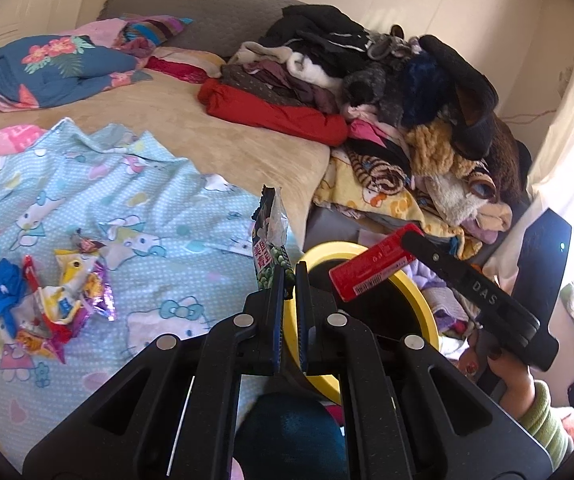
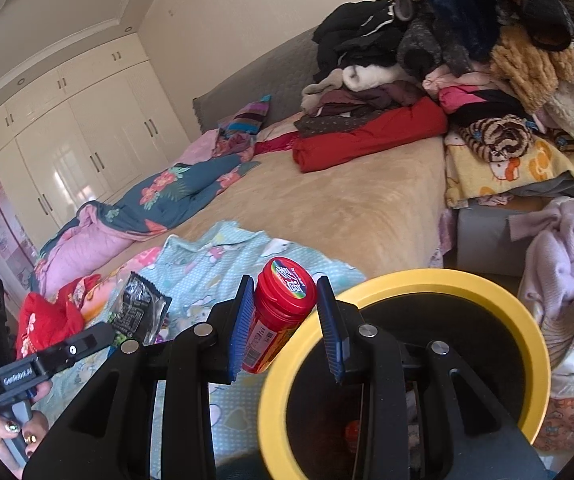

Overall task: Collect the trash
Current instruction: 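Carry the dark wrapper in the left tool and red tube in the right tool over the yellow bin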

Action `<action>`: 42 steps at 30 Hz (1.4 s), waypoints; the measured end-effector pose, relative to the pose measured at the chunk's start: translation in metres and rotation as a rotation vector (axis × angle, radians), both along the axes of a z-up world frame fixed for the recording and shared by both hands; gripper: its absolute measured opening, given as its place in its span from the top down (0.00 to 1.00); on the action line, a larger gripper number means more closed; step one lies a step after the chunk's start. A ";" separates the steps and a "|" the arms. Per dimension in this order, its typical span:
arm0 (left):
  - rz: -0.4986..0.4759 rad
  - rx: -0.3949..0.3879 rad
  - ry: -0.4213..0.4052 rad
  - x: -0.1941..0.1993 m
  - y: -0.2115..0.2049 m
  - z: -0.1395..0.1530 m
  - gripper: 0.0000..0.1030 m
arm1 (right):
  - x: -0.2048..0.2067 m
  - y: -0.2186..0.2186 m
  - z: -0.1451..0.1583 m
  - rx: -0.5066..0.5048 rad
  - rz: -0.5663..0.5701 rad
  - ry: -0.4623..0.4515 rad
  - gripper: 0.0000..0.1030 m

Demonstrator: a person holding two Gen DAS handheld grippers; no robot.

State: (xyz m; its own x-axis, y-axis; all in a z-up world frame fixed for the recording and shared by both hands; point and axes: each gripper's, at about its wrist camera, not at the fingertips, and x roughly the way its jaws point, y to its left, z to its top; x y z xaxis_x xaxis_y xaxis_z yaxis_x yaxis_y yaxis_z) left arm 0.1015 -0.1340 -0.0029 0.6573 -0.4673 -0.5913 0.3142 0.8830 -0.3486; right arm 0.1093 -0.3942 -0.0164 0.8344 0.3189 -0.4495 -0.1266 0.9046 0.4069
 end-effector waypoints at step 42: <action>-0.243 0.046 0.100 -0.005 -0.100 -0.058 0.98 | -0.002 -0.091 -0.036 -0.035 -0.232 0.081 0.70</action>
State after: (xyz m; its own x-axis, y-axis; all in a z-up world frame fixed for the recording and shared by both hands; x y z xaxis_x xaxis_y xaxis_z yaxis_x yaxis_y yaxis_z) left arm 0.0960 -0.2335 -0.0604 0.4666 -0.5753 -0.6718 0.4850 0.8016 -0.3495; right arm 0.1073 -0.4853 -0.0527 0.8444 0.1057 -0.5252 0.1183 0.9194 0.3751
